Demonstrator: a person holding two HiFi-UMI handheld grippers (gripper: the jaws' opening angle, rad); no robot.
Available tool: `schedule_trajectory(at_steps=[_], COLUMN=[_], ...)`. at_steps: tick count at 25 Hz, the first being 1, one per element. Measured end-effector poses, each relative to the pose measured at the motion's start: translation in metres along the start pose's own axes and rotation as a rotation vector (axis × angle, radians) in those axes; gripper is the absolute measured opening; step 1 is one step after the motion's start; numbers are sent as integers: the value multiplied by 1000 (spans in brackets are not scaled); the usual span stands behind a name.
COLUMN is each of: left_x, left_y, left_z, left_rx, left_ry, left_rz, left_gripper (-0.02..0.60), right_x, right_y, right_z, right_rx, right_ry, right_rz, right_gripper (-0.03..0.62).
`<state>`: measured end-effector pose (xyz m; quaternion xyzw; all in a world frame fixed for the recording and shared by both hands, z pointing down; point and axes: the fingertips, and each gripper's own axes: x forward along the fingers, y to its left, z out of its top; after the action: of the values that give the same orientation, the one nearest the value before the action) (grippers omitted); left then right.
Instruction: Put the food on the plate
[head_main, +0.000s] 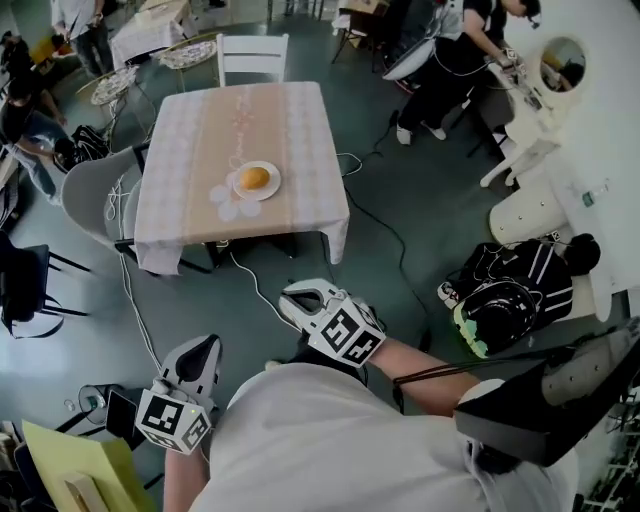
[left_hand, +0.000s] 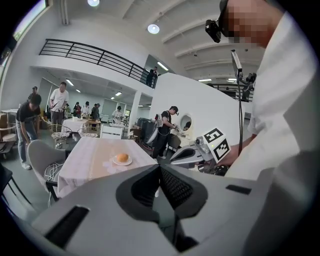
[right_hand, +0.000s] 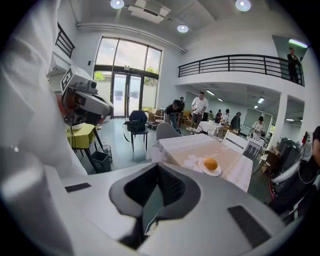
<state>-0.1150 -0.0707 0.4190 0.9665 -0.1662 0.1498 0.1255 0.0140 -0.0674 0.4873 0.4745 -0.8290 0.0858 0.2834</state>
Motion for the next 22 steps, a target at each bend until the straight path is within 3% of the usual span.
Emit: schedule_trajectory(at_steps=[9,22], left_x=[-3,-5], left_y=[-5,-16], left_z=[-7,-12], left_rx=[-3,-16], left_ry=[6,1], left_rz=[-29,-14], left_gripper=[11,11], right_x=[-5,-15], right_y=[37,45], right_z=[9,30], right_rx=[-20,-98], right_ry=[-17,-65], right_rz=[45,67], right_gripper=[14,14])
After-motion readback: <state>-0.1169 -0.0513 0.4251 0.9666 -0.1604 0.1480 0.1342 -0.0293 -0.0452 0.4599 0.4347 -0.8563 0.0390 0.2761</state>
